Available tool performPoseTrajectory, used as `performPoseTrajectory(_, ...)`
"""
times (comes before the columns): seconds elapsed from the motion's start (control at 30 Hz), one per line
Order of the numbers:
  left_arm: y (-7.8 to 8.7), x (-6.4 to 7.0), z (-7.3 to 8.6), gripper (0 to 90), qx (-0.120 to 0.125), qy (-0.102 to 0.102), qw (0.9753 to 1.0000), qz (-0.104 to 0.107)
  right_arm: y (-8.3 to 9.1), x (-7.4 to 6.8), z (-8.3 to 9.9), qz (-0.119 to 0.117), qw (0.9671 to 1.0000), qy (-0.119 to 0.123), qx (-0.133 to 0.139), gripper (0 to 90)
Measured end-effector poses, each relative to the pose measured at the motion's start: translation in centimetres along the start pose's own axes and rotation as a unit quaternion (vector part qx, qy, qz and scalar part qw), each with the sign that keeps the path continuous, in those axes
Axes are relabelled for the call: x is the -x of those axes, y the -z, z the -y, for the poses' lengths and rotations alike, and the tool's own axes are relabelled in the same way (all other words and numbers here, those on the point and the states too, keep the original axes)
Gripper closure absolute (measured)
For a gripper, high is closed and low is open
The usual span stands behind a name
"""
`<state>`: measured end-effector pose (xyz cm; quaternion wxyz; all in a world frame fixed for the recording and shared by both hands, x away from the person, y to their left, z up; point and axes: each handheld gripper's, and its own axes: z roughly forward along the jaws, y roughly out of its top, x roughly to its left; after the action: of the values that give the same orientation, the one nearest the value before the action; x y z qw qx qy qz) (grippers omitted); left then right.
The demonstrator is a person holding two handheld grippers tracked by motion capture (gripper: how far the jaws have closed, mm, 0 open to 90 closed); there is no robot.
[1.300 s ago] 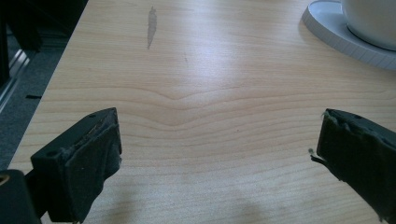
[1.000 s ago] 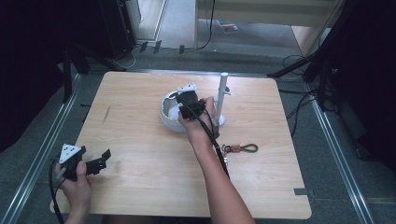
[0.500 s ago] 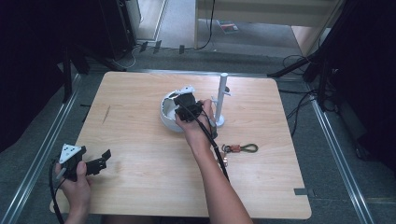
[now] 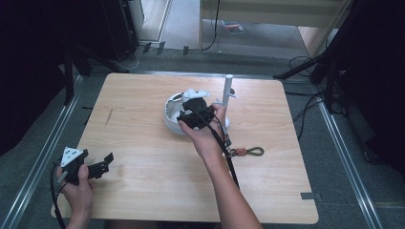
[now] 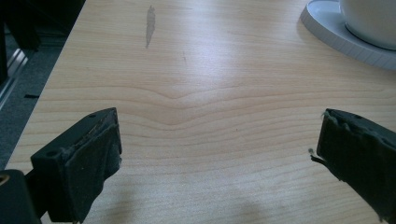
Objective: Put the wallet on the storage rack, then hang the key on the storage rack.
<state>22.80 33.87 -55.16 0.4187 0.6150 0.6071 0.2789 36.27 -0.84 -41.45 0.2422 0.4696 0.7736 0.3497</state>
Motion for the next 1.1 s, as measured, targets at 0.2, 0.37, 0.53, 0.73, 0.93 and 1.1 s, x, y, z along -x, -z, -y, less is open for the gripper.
performPoseTrajectory(0.2,0.0,0.0,0.0,0.5,-0.001,-0.001,1.0,-0.001,1.4,0.2,0.7,-0.006,0.9999,-0.012,0.0,31.4)
performPoseTrajectory(0.37,0.0,0.0,0.0,0.5,0.002,0.002,1.0,0.0,2.3,0.7,1.5,-0.003,0.9999,-0.014,0.0,31.3)
performPoseTrajectory(0.53,-0.1,0.0,0.0,0.6,-0.001,0.003,1.0,-0.001,2.8,1.6,2.3,0.002,0.9998,-0.022,-0.003,31.2)
performPoseTrajectory(0.73,-0.1,-0.1,0.0,0.5,0.0,0.003,1.0,-0.001,3.4,2.9,3.0,0.008,0.9994,-0.031,-0.007,31.5)
performPoseTrajectory(0.93,-0.1,-0.1,0.0,0.6,-0.002,0.002,1.0,-0.001,3.7,3.9,3.8,0.013,0.999,-0.039,-0.018,33.0)
performPoseTrajectory(1.1,-0.1,0.0,0.0,0.5,-0.002,0.003,1.0,-0.001,3.7,4.7,4.4,0.012,0.9983,-0.048,-0.031,36.4)
